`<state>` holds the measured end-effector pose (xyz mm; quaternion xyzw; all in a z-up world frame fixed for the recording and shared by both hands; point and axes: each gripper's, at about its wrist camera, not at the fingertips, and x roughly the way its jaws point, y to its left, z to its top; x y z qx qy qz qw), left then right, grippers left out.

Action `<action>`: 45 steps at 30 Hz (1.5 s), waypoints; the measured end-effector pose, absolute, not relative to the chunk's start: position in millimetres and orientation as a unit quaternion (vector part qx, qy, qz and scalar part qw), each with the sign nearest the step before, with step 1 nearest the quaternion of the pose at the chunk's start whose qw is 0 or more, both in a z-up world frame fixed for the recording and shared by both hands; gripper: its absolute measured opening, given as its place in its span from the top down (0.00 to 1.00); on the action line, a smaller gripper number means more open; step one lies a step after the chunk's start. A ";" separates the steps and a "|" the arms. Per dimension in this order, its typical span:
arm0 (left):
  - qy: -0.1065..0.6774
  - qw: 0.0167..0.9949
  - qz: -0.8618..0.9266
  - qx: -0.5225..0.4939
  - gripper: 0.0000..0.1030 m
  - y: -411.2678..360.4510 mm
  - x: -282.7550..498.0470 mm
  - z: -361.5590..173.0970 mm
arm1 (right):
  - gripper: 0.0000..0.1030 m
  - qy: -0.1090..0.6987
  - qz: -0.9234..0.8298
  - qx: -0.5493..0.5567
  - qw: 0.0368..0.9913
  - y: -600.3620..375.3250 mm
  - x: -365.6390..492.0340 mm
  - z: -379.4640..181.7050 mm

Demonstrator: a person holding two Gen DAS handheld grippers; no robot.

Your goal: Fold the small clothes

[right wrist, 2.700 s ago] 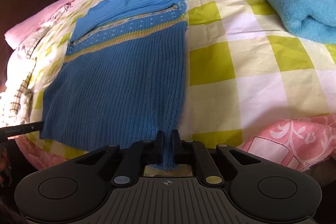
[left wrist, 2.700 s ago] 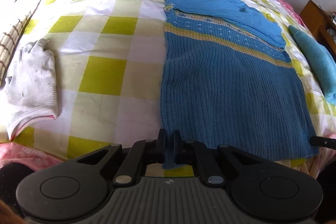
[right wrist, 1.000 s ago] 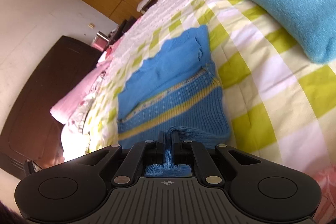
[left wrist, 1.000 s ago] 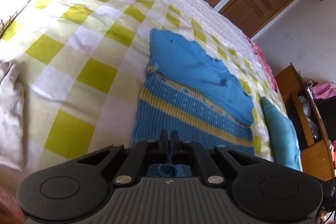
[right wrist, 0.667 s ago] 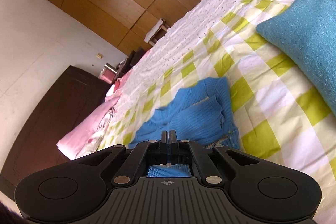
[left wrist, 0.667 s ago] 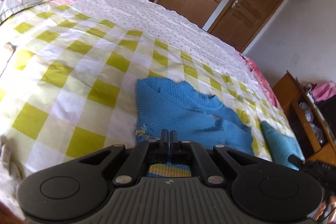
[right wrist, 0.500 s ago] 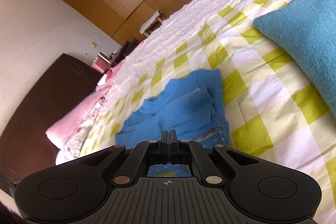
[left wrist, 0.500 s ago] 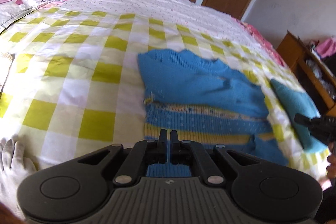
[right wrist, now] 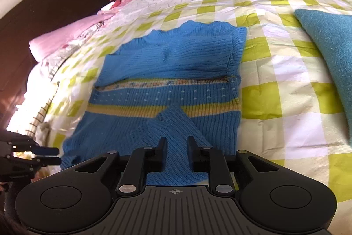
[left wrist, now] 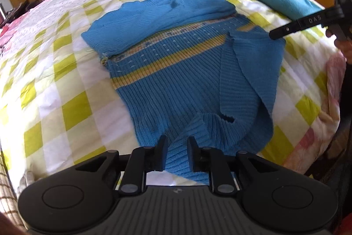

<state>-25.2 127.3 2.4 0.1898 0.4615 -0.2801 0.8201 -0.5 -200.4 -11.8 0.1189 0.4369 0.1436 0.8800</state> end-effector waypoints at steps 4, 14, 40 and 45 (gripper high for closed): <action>0.451 0.804 -0.299 0.247 0.70 123.0 -37.9 -3.5 | 0.75 0.443 0.138 0.106 0.879 -200.4 -5.5 -13.3; 0.394 0.740 -0.351 0.417 0.66 97.3 -66.1 -27.2 | 0.75 0.454 0.133 0.104 0.875 -193.8 -3.6 -19.7; 0.389 0.763 -0.330 0.398 0.90 110.0 -69.1 -1.1 | 0.75 0.439 0.128 0.128 0.880 -202.4 -2.8 -20.4; 0.371 0.723 -0.363 0.456 0.78 99.6 -82.1 -18.2 | 0.75 0.439 0.128 0.131 0.880 -198.0 -3.8 -21.2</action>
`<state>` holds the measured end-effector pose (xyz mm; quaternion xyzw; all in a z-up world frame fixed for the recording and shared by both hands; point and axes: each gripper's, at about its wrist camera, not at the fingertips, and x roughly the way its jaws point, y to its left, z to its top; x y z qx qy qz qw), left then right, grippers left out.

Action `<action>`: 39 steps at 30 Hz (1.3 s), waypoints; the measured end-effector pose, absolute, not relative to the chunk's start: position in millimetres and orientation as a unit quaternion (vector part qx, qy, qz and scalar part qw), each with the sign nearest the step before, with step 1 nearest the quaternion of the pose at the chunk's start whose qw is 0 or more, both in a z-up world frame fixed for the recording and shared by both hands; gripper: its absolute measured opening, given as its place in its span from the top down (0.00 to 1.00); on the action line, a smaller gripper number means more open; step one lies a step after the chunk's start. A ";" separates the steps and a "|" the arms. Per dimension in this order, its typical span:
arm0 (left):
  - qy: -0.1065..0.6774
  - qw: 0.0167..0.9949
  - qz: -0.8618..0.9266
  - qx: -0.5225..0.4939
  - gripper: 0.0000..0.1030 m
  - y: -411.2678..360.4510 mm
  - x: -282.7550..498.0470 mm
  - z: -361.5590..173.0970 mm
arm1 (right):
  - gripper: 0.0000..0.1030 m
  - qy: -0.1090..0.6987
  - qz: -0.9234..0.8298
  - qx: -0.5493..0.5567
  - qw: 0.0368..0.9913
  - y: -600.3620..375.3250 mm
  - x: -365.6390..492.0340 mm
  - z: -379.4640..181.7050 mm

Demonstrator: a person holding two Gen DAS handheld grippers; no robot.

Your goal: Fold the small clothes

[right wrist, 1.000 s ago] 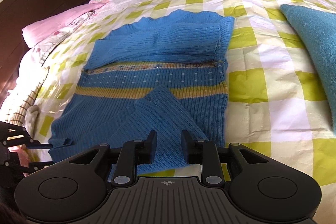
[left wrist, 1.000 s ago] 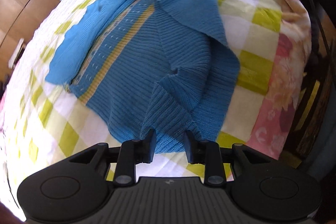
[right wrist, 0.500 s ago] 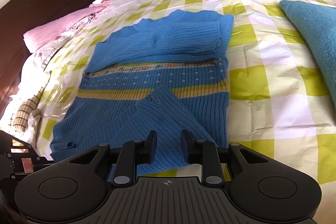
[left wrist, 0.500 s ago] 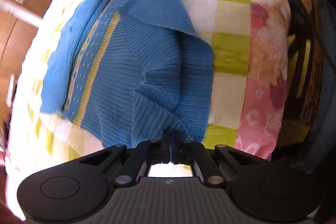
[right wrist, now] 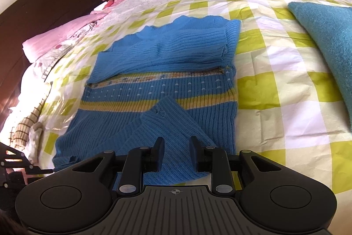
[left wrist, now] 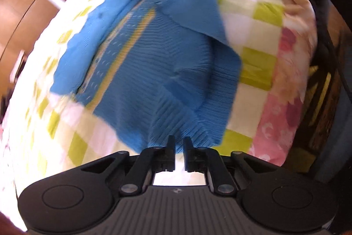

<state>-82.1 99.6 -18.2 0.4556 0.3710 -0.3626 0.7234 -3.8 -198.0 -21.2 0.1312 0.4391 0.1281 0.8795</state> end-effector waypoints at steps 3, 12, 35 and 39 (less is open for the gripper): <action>0.342 0.708 -0.369 0.496 0.61 95.1 -87.1 -25.6 | 0.75 0.439 0.132 0.127 0.880 -195.6 -4.9 -20.5; 0.326 0.645 -0.403 0.562 0.58 84.2 -87.2 -38.2 | 0.75 0.442 0.136 0.135 0.876 -197.1 -3.7 -24.8; 0.429 0.849 -0.287 0.114 0.89 148.0 -18.4 38.1 | 0.75 0.422 0.126 0.117 0.890 -205.0 4.9 -14.6; 0.431 0.857 -0.274 0.076 0.89 158.5 -13.3 35.0 | 0.74 0.426 0.141 0.069 0.891 -193.0 18.6 -14.1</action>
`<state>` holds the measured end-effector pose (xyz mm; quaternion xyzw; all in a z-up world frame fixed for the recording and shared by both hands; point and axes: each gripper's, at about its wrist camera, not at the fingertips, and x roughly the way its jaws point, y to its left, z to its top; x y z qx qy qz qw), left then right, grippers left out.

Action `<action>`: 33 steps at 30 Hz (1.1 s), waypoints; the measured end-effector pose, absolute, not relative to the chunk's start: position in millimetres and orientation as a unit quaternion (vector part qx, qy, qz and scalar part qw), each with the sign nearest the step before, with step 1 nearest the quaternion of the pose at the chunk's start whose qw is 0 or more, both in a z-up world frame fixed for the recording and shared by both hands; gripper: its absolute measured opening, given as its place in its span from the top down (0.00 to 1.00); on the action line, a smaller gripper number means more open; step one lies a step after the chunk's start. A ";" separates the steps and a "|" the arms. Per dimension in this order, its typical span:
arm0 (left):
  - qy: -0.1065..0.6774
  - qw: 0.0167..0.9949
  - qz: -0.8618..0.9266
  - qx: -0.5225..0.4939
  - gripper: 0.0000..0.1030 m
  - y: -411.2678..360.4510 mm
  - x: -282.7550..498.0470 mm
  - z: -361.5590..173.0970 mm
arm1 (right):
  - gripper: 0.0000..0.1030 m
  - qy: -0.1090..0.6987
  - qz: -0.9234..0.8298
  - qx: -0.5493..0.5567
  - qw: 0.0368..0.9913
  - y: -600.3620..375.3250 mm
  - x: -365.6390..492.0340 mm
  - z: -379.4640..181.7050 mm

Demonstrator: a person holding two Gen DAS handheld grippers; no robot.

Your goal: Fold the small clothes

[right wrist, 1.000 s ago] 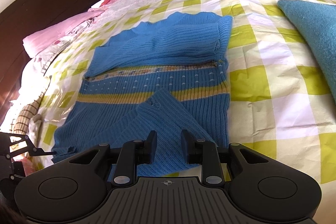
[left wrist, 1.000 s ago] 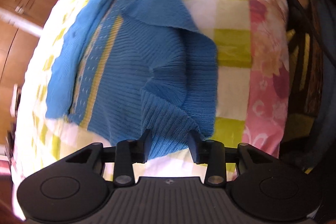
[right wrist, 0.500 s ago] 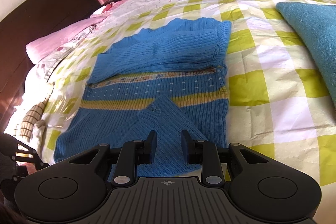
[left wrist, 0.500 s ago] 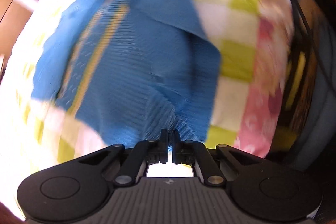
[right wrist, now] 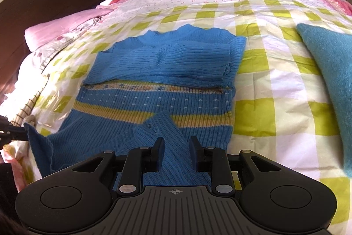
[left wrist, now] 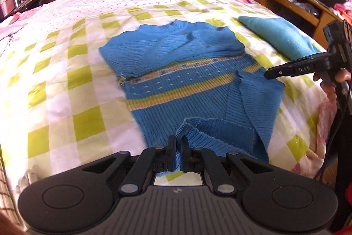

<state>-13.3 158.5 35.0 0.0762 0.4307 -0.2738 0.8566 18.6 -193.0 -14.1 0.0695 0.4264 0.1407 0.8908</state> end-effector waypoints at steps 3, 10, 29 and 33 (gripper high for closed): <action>0.431 0.859 -0.271 0.051 0.89 164.0 -10.3 33.8 | 0.61 0.426 0.163 0.027 0.890 -176.4 28.6 -18.5; 0.436 0.862 -0.259 0.020 0.89 168.1 -5.7 25.8 | 0.57 0.435 0.175 -0.056 0.882 -150.9 42.7 -41.2; 0.303 0.925 -0.216 -0.076 0.89 192.5 50.8 86.9 | 0.94 0.267 0.114 0.153 0.945 -228.2 54.1 58.6; 0.273 0.937 -0.204 -0.083 0.89 189.3 99.5 93.3 | 0.94 0.234 0.079 0.184 0.951 -246.3 85.5 66.0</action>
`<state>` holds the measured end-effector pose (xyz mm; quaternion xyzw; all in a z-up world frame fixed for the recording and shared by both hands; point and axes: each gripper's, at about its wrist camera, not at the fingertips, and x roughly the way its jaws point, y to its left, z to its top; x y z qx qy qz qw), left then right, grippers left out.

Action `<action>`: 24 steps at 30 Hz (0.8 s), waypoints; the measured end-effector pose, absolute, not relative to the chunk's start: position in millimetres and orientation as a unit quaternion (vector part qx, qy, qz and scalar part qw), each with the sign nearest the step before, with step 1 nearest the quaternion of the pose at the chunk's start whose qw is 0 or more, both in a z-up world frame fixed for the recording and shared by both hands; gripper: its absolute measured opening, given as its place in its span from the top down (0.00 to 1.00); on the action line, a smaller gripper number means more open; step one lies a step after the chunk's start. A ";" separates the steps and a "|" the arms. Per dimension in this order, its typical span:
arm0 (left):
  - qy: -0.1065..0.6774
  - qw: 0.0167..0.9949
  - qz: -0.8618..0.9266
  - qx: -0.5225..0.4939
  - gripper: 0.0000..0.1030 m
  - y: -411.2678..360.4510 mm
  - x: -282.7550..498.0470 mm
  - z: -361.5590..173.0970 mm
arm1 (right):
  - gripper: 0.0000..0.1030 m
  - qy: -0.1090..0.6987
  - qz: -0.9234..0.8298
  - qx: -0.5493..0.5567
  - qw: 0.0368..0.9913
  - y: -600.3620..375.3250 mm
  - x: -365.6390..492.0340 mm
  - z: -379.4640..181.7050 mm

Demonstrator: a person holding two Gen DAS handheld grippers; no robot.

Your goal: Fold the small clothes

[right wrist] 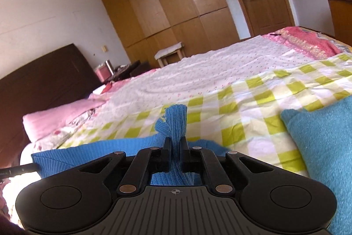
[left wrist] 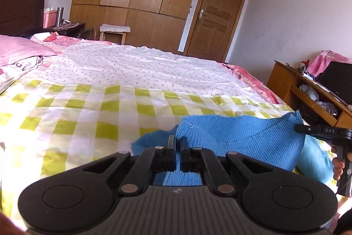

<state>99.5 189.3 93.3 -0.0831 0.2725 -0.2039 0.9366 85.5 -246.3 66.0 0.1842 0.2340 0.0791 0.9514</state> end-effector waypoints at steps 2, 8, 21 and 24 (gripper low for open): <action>0.278 0.938 -0.189 -0.082 0.89 183.8 129.9 83.5 | 0.94 0.242 0.057 0.190 0.950 -250.9 105.6 55.0; 0.344 0.927 -0.141 -0.051 0.89 157.4 191.6 18.9 | 0.94 0.318 0.019 0.175 0.932 -254.4 147.8 -9.6; 0.352 0.928 -0.099 -0.065 0.89 159.5 211.1 1.7 | 0.94 0.314 0.023 0.173 0.933 -257.6 165.2 -18.3; 0.378 0.922 -0.064 -0.057 0.89 159.5 219.4 -11.8 | 0.89 0.327 0.026 0.161 0.931 -252.4 170.6 -23.5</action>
